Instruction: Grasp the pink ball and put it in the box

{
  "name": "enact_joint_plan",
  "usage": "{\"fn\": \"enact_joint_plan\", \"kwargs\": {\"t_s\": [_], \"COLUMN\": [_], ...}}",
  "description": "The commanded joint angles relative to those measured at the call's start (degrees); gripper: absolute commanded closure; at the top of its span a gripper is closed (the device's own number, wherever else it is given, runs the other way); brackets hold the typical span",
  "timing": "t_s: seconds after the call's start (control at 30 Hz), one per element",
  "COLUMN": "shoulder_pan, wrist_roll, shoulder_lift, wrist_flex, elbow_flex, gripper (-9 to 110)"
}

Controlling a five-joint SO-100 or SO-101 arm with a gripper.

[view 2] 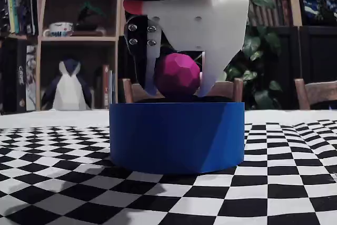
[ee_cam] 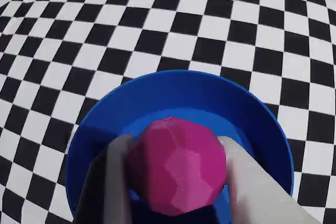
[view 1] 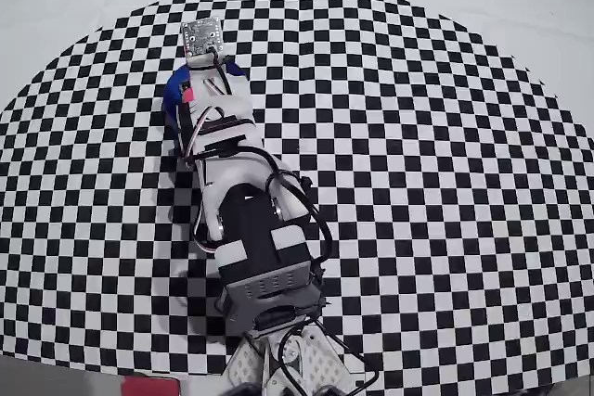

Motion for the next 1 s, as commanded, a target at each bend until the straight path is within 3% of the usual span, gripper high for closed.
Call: {"fn": "enact_joint_plan", "kwargs": {"t_s": [0.0,0.9,0.97], "shoulder_pan": [0.4,0.4,0.4], "wrist_roll": [-0.4,-0.4,-0.4], "shoulder_lift": [0.6,0.6,0.6], "wrist_flex": [-1.1,-1.8,-1.8], "elbow_flex": [-0.3,-0.4,-0.3], "gripper": [101,101,91]}}
